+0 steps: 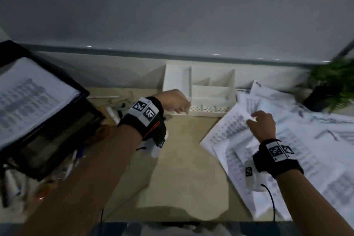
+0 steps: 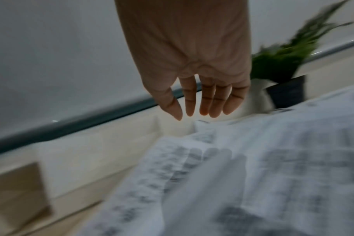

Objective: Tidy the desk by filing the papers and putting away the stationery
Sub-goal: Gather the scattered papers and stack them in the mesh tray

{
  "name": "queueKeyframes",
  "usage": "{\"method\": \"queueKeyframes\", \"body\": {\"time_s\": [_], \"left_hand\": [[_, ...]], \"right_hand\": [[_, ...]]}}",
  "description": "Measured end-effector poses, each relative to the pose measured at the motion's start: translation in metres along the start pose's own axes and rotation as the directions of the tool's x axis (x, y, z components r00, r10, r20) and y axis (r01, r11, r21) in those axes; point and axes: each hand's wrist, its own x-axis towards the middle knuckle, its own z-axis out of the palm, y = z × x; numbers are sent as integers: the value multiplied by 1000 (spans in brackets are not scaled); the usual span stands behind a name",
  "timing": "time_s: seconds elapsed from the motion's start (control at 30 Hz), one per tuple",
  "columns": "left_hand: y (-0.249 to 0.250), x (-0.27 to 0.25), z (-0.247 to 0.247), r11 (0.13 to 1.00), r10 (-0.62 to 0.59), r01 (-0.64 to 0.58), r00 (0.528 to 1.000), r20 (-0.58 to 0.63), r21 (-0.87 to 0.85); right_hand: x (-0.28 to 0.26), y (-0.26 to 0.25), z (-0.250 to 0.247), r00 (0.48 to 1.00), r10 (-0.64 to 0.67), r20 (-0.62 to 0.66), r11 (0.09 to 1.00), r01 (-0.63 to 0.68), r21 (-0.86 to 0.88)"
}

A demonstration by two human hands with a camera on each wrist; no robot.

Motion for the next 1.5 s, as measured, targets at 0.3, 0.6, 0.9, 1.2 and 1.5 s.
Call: {"method": "queueKeyframes", "body": {"time_s": [0.3,0.6,0.9,1.2,1.5], "left_hand": [[58,78,156,997,-30,26,998,63,66],[59,93,237,991,-43,56,993,-109,119],[47,75,192,989,52,5,924,-380,149],[58,76,166,998,-62,67,685,-726,-21],[58,75,192,980,28,-135,822,-570,-148]], "right_hand": [[20,166,-74,874,486,5,867,-481,-132],[22,161,-51,951,216,223,969,-237,73],[70,159,-77,893,431,129,902,-428,-53],[75,137,-34,898,427,108,890,-395,-229],[81,217,-94,902,430,-41,887,-431,-165]]}}
